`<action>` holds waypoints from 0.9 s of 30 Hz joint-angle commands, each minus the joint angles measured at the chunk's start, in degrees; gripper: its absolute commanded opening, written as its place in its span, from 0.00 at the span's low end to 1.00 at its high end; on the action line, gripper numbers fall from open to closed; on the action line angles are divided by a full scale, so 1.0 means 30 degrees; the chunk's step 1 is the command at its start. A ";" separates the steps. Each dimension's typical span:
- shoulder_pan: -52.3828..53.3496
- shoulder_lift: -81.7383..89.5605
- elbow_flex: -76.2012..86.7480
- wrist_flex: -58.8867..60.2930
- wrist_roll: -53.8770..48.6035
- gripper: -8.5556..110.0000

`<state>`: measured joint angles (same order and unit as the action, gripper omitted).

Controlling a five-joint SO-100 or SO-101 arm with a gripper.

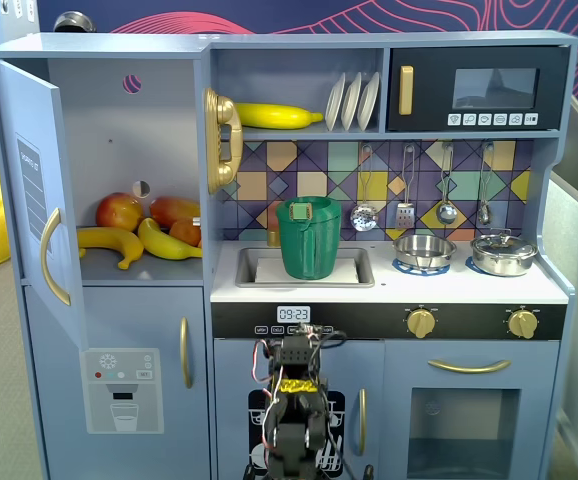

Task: Open the left cabinet door

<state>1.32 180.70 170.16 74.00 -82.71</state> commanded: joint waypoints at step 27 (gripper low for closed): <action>0.0381 0.0469 0.0498 0.4600 -0.1172 0.08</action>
<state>2.37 182.29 171.47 76.90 -86.04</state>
